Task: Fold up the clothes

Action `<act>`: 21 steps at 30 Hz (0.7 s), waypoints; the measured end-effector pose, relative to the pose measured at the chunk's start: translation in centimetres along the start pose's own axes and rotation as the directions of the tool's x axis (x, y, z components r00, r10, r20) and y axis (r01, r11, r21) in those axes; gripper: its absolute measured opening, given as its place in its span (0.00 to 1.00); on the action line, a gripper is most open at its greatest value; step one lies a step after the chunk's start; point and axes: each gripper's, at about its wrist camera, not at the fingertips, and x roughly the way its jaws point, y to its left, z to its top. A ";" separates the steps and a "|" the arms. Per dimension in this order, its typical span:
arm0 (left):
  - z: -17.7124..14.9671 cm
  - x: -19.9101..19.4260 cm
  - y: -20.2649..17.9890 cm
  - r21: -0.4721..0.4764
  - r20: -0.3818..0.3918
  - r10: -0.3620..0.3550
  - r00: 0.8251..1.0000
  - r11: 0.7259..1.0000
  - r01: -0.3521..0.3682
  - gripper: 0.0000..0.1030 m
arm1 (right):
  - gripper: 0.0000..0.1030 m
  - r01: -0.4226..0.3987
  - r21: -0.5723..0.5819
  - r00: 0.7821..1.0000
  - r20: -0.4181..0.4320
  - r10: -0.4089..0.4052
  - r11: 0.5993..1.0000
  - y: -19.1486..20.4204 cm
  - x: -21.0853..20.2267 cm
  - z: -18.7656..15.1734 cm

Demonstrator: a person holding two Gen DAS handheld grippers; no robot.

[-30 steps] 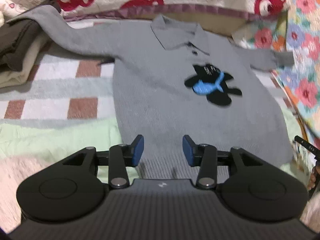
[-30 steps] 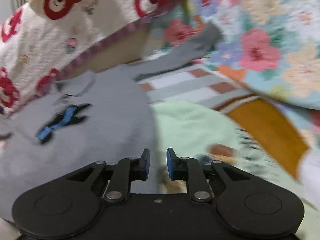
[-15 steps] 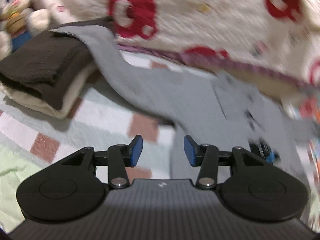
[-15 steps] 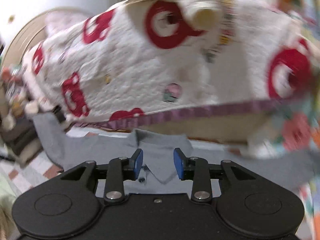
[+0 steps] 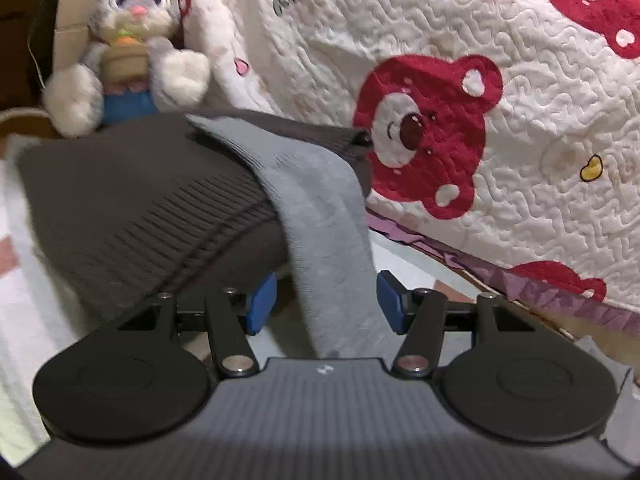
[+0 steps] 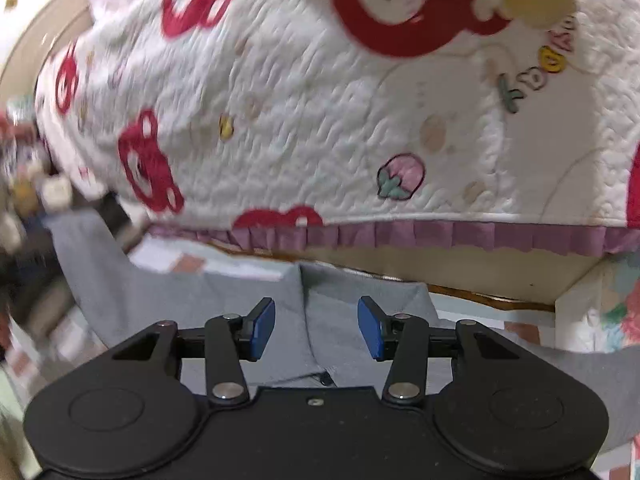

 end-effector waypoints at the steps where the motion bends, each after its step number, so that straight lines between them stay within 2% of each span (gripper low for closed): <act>1: -0.3 0.6 0.1 -0.004 0.001 -0.011 1.000 1.000 0.011 0.53 | 0.50 -0.004 -0.005 1.000 -0.009 0.004 1.000 0.2 0.8 -1.0; 8: -2.0 4.7 -0.1 0.036 0.000 -0.033 0.999 0.999 0.033 0.56 | 0.49 -0.042 -0.064 0.995 -0.088 0.036 0.997 1.0 5.3 -7.4; 10: -2.0 5.9 -0.4 0.040 0.005 -0.038 0.999 0.998 0.037 0.54 | 0.49 -0.051 -0.093 0.991 -0.125 0.039 0.994 0.6 6.0 -8.6; 11: -2.0 6.4 -0.5 0.041 0.009 -0.044 0.999 0.998 0.044 0.42 | 0.49 -0.054 -0.106 0.989 -0.144 0.038 0.993 0.3 6.4 -9.2; 12: -1.9 6.6 -0.6 0.041 0.017 -0.050 0.999 0.998 0.049 0.15 | 0.49 -0.055 -0.118 0.986 -0.160 0.035 0.991 -0.1 6.7 -9.6; 13: -1.8 6.6 -0.8 0.040 0.029 -0.051 0.998 0.998 0.050 0.07 | 0.49 -0.052 -0.127 0.985 -0.172 0.030 0.991 -0.5 7.0 -9.8; 15: -1.6 6.3 -1.5 0.053 0.058 -0.054 0.997 0.997 0.051 0.07 | 0.49 -0.049 -0.142 0.981 -0.194 0.020 0.989 -1.5 7.5 -10.2; 18: -1.0 4.7 -4.6 0.187 0.114 -0.024 0.993 0.982 0.002 0.07 | 0.49 -0.046 -0.170 0.975 -0.220 0.008 0.984 -3.1 8.3 -10.6; 20: -0.6 3.3 -6.5 0.232 0.146 -0.070 0.987 0.972 0.034 0.07 | 0.49 -0.043 -0.178 0.973 -0.229 0.001 0.983 -4.1 8.9 -10.9; 21: -0.5 2.4 -7.3 0.236 0.145 -0.110 0.983 0.969 0.073 0.07 | 0.49 -0.041 -0.182 0.972 -0.233 -0.003 0.982 -4.6 9.2 -11.0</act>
